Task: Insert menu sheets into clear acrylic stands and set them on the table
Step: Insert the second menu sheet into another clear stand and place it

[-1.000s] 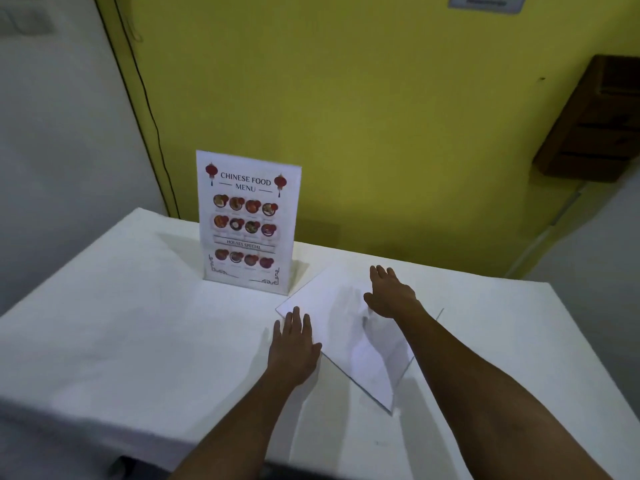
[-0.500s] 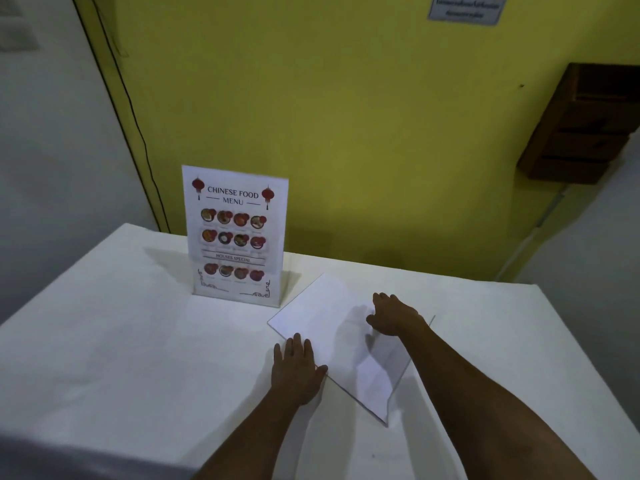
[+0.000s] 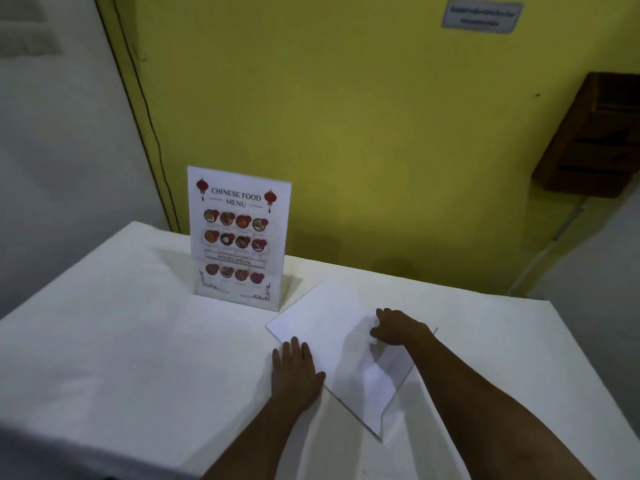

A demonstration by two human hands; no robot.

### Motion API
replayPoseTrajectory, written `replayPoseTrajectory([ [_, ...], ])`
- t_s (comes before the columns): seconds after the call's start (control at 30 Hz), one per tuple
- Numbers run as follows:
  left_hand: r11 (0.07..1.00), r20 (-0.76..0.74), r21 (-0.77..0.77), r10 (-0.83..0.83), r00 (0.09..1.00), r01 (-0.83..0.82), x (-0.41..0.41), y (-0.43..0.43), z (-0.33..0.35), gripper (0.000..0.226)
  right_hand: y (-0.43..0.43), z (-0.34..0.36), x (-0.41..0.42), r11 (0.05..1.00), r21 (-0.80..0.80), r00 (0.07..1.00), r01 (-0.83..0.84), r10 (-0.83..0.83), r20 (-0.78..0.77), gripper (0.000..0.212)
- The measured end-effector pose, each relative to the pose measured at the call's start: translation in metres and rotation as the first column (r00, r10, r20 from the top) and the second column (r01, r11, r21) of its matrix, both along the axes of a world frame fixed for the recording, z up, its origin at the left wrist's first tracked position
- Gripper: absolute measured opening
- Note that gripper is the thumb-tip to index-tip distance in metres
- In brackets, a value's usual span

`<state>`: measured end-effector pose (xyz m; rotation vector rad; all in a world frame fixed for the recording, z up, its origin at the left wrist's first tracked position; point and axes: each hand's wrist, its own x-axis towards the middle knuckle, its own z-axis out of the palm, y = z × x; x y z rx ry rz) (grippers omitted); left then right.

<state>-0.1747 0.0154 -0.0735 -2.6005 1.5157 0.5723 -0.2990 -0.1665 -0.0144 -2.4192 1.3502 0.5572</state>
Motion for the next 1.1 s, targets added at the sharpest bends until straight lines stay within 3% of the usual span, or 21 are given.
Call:
replayPoseTrajectory([
  [0.3, 0.955, -0.113, 0.008, 0.297, 0.948, -0.298, -0.025, -0.014, 0.008, 0.075, -0.030, -0.009, -0.004, 0.991, 0.026, 0.991, -0.130, 0.131, -0.034, 0.054],
  [0.57, 0.899, -0.154, -0.008, 0.432, 0.888, -0.439, -0.040, -0.030, 0.004, 0.085, -0.045, -0.021, 0.002, 0.982, 0.062, 0.984, -0.179, 0.177, 0.027, 0.051],
  [0.77, 0.879, -0.152, -0.017, 0.469, 0.870, -0.477, -0.043, -0.037, 0.002, 0.088, -0.040, -0.029, 0.002, 0.991, 0.041, 0.975, -0.131, 0.121, 0.184, 0.039],
  [1.1, 0.842, -0.203, -0.062, 0.515, 0.833, -0.536, -0.045, -0.044, 0.001, 0.090, -0.024, -0.023, 0.008, 0.999, 0.050, 0.940, 0.017, -0.033, 0.338, 0.045],
])
